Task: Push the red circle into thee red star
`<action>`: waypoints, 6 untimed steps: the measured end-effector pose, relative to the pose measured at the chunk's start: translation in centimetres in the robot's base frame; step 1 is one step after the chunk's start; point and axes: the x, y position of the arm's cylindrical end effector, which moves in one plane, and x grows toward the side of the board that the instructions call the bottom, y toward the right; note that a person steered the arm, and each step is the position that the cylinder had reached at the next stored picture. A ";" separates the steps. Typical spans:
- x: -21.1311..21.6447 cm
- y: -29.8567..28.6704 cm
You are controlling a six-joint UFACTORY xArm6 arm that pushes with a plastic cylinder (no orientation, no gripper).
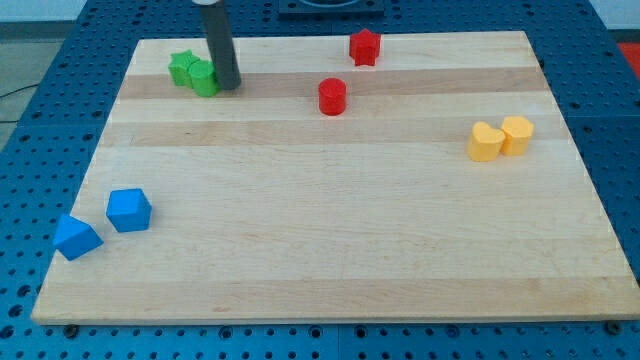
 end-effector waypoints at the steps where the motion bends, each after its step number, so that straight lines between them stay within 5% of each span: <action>1: 4.4 3.3; 3: 6.7 18.0; 6: -0.3 19.2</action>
